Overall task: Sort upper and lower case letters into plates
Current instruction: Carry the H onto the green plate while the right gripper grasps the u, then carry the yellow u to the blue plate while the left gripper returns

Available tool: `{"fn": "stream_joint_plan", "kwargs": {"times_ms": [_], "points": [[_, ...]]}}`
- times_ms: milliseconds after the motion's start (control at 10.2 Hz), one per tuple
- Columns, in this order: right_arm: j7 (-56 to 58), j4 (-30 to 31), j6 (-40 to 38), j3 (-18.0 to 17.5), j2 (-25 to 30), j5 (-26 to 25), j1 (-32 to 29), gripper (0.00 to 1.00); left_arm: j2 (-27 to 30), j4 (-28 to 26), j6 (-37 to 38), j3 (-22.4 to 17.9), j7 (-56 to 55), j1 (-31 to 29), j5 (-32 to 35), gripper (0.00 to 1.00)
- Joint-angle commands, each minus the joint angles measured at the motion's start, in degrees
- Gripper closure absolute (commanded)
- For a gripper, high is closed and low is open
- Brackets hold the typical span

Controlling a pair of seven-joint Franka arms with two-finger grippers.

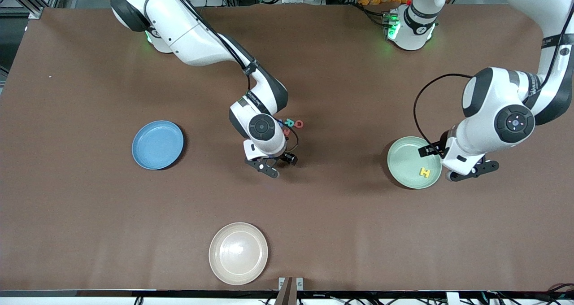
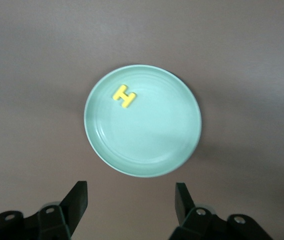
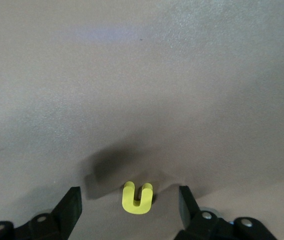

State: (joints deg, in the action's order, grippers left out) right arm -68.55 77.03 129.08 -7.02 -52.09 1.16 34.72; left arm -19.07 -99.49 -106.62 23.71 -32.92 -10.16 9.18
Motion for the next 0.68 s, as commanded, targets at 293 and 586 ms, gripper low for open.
{"fn": "stream_joint_plan", "kwargs": {"times_ms": [293,586], "points": [[-1.9,-1.9,-0.6,0.1,-1.4,-0.1,1.1,0.28,0.0,1.1,2.2,8.2,-15.4,0.1,-1.2,0.21],[-2.0,-1.4,-0.9,0.1,-1.3,-0.1,1.1,0.5,-0.3,1.0,1.6,9.0,-20.2,0.4,-6.2,0.21]]}}
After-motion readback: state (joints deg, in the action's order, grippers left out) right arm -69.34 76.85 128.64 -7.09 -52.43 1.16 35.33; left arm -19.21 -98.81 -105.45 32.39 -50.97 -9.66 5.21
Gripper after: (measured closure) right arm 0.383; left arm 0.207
